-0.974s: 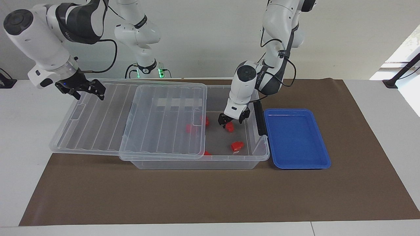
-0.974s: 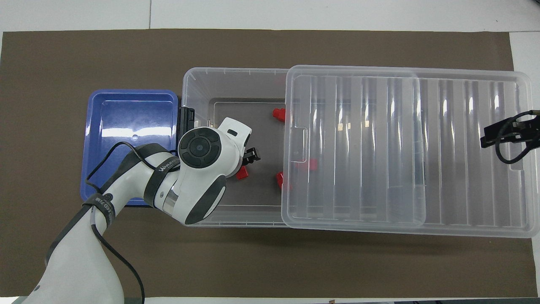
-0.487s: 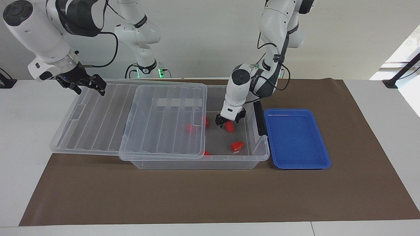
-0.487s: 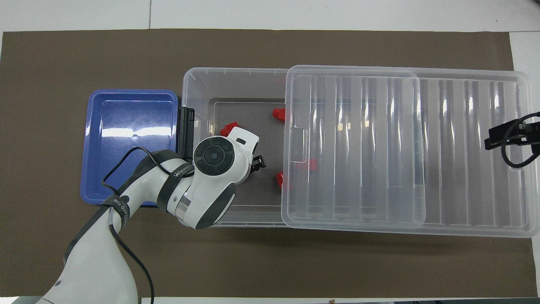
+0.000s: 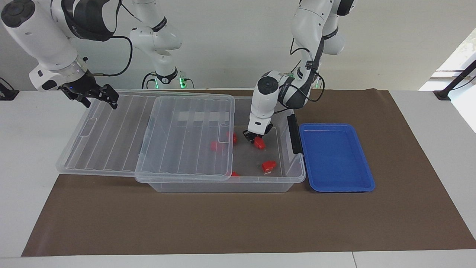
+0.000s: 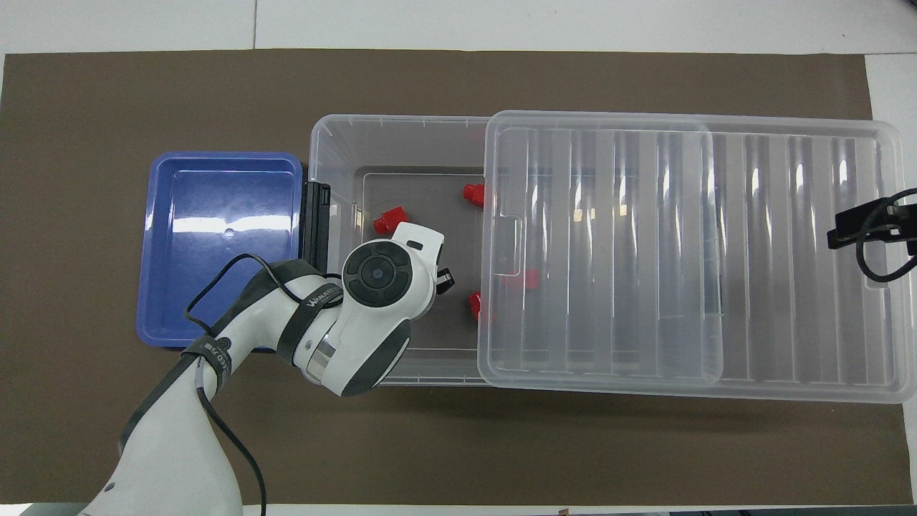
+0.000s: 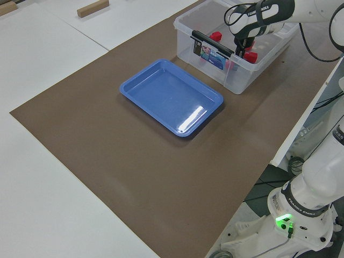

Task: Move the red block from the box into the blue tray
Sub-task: 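Grasp the red block with the left gripper and lift it, then carry the red block over the blue tray with the left gripper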

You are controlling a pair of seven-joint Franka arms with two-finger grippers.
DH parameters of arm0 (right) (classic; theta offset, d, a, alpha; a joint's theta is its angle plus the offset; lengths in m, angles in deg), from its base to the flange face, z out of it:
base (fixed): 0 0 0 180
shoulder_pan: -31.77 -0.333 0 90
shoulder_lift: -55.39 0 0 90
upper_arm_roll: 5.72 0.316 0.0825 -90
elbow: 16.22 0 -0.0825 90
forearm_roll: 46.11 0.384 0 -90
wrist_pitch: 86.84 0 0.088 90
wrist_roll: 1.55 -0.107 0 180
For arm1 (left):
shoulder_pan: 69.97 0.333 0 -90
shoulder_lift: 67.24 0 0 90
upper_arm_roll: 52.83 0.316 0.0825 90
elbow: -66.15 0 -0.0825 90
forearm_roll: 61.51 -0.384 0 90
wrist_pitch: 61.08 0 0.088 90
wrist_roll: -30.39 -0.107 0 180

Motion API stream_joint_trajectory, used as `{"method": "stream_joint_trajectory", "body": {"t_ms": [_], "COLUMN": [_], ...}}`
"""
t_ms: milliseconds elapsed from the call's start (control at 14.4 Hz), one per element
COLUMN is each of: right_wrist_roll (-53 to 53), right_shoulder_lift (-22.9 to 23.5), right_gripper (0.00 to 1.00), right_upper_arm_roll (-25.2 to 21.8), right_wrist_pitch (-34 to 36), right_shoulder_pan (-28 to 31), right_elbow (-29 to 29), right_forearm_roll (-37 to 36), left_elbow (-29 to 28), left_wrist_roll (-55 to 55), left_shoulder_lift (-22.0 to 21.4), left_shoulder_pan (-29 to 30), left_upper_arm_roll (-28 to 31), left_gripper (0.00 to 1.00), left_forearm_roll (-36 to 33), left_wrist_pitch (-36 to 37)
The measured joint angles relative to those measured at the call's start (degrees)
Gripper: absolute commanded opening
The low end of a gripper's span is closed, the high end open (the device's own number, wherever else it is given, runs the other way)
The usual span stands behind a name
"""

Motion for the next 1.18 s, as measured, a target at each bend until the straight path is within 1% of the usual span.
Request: {"method": "stream_joint_trajectory", "body": {"t_ms": [278, 487, 696, 1183], "right_wrist_roll": [0.00, 0.00, 0.00, 0.00], "right_shoulder_lift": [0.00, 0.00, 0.00, -0.43], "right_gripper": [1.00, 1.00, 1.00, 1.00], "right_upper_arm_roll": [0.25, 0.32, 0.31, 0.49], "right_wrist_pitch": [-0.61, -0.57, -0.57, -0.52], "right_shoulder_pan": [-0.16, -0.38, -0.38, -0.41], "right_elbow": [-0.78, -1.22, -1.24, -1.24], "right_forearm_roll": [0.03, 0.07, 0.07, 0.11], "left_elbow": [0.06, 0.31, 0.54, 1.17], "left_wrist_roll": [0.20, -0.75, -3.89, -14.49], "left_shoulder_lift": [-1.22, -3.08, -5.84, -13.44], "left_shoulder_pan": [0.04, 0.51, 1.87, 5.01], "left_upper_arm_roll": [0.24, 0.76, 1.13, 1.48], "left_gripper": [0.00, 0.00, 0.00, 0.00], "left_forearm_roll": [0.00, 0.00, 0.00, 0.00], "left_wrist_pitch": [0.90, 2.09, 4.21, 12.77]}}
